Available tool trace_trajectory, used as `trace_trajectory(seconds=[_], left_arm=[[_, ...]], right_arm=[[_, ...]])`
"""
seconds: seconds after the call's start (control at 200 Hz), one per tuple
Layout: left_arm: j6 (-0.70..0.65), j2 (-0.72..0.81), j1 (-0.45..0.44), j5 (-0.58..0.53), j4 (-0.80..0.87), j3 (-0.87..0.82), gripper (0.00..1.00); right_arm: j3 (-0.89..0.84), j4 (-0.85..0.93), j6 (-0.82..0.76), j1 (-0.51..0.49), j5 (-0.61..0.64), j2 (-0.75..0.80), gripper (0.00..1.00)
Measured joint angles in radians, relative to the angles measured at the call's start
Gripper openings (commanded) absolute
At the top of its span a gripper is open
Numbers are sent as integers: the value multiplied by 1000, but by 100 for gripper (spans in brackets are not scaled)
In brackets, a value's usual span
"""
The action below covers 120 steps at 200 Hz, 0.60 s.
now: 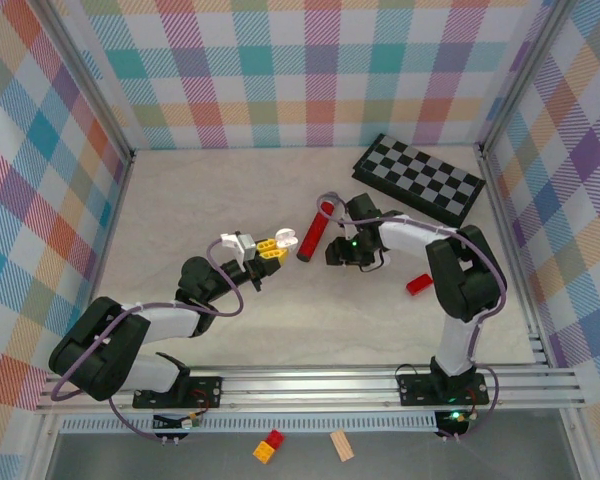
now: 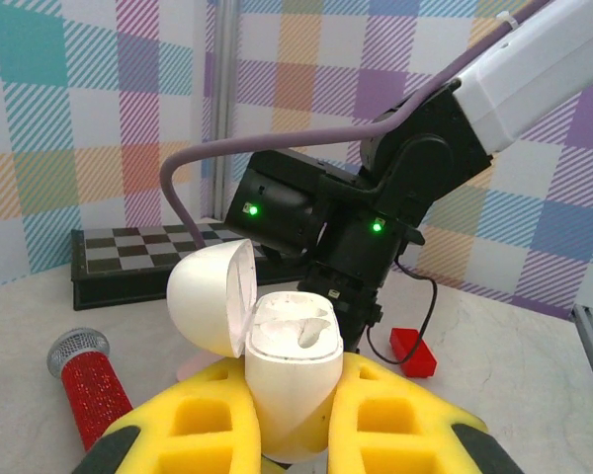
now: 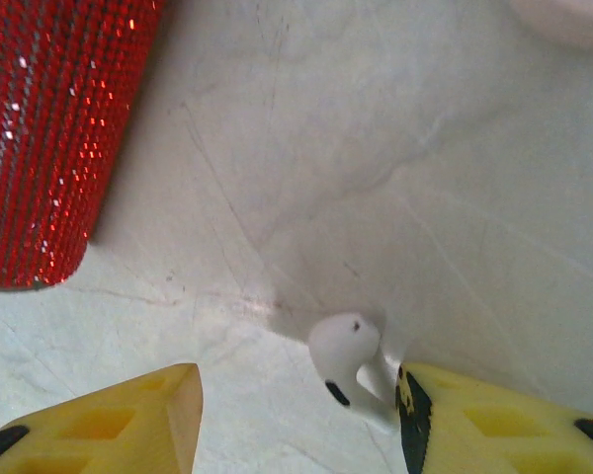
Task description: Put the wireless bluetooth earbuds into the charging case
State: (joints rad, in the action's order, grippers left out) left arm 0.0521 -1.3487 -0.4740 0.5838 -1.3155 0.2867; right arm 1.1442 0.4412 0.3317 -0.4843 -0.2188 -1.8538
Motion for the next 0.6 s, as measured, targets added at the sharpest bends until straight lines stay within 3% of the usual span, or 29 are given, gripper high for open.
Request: trace_trajectory(seconds=[0.215,0.38,0.6], left_arm=[[-23,-21,9,9,-1,0,0],[-27,-68,69,35,0,0,0],[-35,-70,131,68,-1,-10,0]], right_arm=[[38,78,-10,-8,68,9,56],[137,154,-27,-18,130,1,57],[314,302,-68,-42,175,-111,58]])
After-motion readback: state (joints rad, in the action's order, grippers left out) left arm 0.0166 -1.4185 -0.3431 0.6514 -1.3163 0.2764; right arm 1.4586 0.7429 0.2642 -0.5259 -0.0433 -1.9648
